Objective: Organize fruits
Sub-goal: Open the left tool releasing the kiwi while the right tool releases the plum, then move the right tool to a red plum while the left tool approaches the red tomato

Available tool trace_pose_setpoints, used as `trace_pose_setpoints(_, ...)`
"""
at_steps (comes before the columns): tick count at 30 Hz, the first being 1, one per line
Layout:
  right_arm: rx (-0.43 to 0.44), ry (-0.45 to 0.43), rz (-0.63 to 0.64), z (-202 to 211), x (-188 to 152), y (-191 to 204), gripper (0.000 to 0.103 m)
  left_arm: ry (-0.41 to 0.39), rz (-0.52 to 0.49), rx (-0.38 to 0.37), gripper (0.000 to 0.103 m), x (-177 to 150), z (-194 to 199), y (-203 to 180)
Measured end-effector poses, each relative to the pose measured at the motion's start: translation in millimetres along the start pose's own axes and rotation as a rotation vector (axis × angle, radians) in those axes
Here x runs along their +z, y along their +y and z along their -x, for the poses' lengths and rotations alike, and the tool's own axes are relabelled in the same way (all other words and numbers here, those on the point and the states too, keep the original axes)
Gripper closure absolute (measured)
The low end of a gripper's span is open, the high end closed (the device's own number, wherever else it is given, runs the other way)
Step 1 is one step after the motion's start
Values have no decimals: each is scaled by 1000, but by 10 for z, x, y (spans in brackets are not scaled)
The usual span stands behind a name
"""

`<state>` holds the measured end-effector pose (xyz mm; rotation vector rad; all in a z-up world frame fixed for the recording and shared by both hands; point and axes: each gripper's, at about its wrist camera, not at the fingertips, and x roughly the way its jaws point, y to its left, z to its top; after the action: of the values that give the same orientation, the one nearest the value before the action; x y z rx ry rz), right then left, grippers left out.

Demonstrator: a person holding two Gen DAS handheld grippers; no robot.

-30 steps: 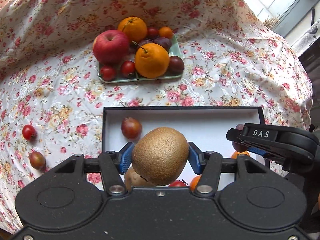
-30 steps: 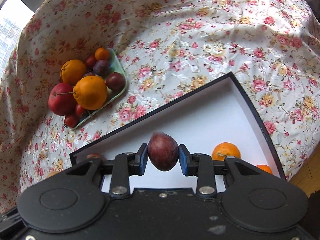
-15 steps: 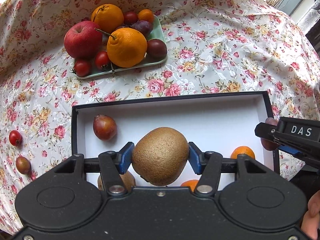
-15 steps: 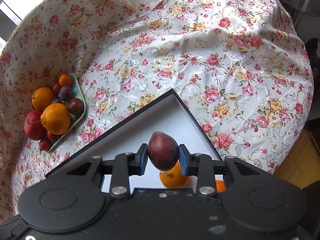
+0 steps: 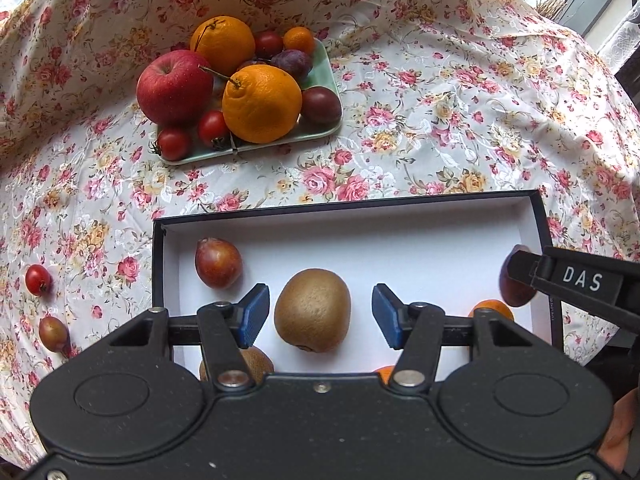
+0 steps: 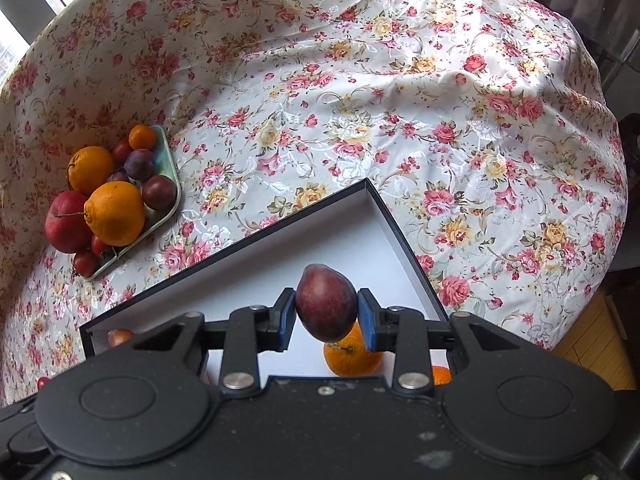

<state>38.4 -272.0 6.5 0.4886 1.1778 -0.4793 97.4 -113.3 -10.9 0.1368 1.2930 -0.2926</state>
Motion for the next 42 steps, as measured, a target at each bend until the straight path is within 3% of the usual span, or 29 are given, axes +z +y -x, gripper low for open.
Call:
trace_pose_setpoints(5,-25,-36,-10,58,13,-6,68,-1,3,7,42,2,7,21)
trace_pose_setpoints(17,15,31,-27,30,-12,72,68,12,6,24,42,-24,-3,85)
trace_pose_setpoints(24,11,133,-82,-94,-33,100,68,26,18,26,42,-23,-1,214)
trace_pose_setpoints(29,62,208,-128,-193,-79,149,68,28,39,31,42,-11,26,371)
trace_pose_setpoints(42,81,210,35,-165,-224,875,68,19,127,55,42,-21,129,1003)
